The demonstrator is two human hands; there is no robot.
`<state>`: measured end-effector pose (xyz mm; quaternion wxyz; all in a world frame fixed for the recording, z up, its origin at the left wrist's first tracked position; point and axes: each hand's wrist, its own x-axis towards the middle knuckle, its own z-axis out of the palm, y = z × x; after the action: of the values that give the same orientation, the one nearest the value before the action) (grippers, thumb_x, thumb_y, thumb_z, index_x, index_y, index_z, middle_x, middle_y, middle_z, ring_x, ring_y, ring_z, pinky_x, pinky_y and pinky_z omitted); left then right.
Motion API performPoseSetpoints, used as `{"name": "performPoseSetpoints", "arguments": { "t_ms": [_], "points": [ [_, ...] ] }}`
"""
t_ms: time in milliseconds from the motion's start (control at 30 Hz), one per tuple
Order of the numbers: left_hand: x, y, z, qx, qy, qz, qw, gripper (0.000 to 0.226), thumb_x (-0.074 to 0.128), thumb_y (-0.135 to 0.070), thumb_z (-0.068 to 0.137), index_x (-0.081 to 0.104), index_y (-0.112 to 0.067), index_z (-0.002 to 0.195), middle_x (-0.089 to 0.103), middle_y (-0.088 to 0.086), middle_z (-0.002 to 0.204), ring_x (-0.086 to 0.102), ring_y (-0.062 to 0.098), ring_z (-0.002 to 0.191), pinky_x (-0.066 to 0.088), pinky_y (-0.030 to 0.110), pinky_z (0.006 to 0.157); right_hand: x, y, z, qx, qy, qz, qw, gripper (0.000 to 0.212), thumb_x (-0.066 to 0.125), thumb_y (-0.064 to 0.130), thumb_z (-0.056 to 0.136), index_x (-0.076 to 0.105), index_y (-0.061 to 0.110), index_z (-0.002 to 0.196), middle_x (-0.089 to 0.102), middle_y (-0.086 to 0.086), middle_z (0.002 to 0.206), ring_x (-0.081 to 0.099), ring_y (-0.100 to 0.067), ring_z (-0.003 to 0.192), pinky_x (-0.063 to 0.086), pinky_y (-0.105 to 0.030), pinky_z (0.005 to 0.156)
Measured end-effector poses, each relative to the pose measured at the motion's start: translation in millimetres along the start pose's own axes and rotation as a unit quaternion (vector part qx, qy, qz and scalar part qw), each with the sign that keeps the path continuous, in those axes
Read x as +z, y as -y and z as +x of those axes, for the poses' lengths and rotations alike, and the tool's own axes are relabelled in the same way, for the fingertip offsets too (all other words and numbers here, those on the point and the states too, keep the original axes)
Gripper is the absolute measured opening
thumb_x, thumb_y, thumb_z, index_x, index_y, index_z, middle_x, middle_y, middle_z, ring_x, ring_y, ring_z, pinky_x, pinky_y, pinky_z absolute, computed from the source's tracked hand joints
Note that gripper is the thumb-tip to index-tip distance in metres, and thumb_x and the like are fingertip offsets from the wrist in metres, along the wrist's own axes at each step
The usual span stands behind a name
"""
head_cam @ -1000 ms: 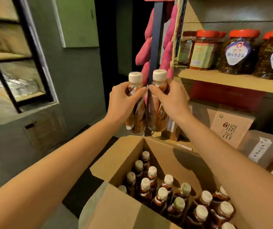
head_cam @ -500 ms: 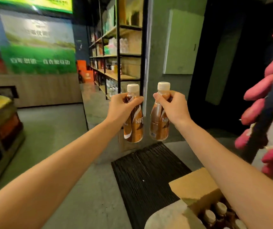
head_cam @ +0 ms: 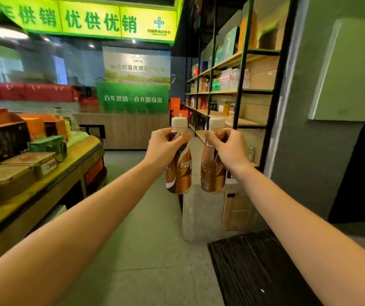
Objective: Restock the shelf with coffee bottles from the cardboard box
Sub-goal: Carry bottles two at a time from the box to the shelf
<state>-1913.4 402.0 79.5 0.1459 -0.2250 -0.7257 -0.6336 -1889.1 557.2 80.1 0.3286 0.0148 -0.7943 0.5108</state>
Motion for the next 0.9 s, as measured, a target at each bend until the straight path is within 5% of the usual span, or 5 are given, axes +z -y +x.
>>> {"name": "performPoseSetpoints", "arguments": {
  "t_ms": [167,367,500,767,900],
  "points": [
    [-69.4,51.0,69.9,-0.012,0.006,0.015,1.0,0.015,0.065,-0.026,0.086,0.065,-0.011,0.091,0.066,-0.002,0.076,0.063,0.006,0.069,0.047,0.018,0.062,100.6,-2.2,57.3,0.006,0.002,0.015,1.0,0.036,0.063,0.04,0.085,0.061,0.008,0.101,0.063,-0.002,0.094,0.055,-0.015,0.088,0.04,-0.029,0.078],
    [-125.8,113.7,150.9,-0.031,-0.015,0.011,0.999,0.008,0.063,-0.024,0.087,0.061,-0.022,0.081,0.065,-0.005,0.076,0.062,0.001,0.066,0.046,0.006,0.05,193.3,-15.4,127.2,0.0,0.022,0.012,1.0,0.023,0.064,0.036,0.086,0.059,0.014,0.08,0.061,0.003,0.079,0.056,-0.013,0.08,0.039,-0.023,0.07],
    [-146.1,156.2,209.3,-0.034,-0.026,0.025,0.999,0.007,0.063,-0.026,0.088,0.06,-0.02,0.085,0.065,-0.004,0.079,0.062,0.004,0.071,0.048,0.01,0.057,246.8,-36.7,180.8,-0.01,0.032,0.009,0.999,0.025,0.063,0.036,0.086,0.051,0.023,0.069,0.055,0.008,0.072,0.055,-0.013,0.08,0.039,-0.024,0.07],
    [-154.5,247.7,368.4,-0.037,-0.054,0.018,0.998,0.017,0.064,-0.026,0.087,0.063,-0.012,0.096,0.066,-0.002,0.08,0.063,0.008,0.073,0.048,0.02,0.066,333.5,-107.7,326.5,-0.033,0.051,0.011,0.998,0.027,0.062,0.038,0.087,0.057,0.011,0.085,0.06,-0.002,0.085,0.054,-0.013,0.079,0.034,-0.015,0.058],
    [-153.6,286.7,458.2,-0.047,-0.057,0.016,0.997,0.02,0.063,-0.027,0.087,0.063,-0.013,0.1,0.066,-0.003,0.084,0.063,0.008,0.077,0.047,0.021,0.068,371.4,-144.4,411.6,-0.035,0.042,-0.004,0.999,0.028,0.063,0.041,0.085,0.059,0.013,0.087,0.062,-0.004,0.091,0.056,-0.017,0.087,0.039,-0.026,0.073]
  ]
}}
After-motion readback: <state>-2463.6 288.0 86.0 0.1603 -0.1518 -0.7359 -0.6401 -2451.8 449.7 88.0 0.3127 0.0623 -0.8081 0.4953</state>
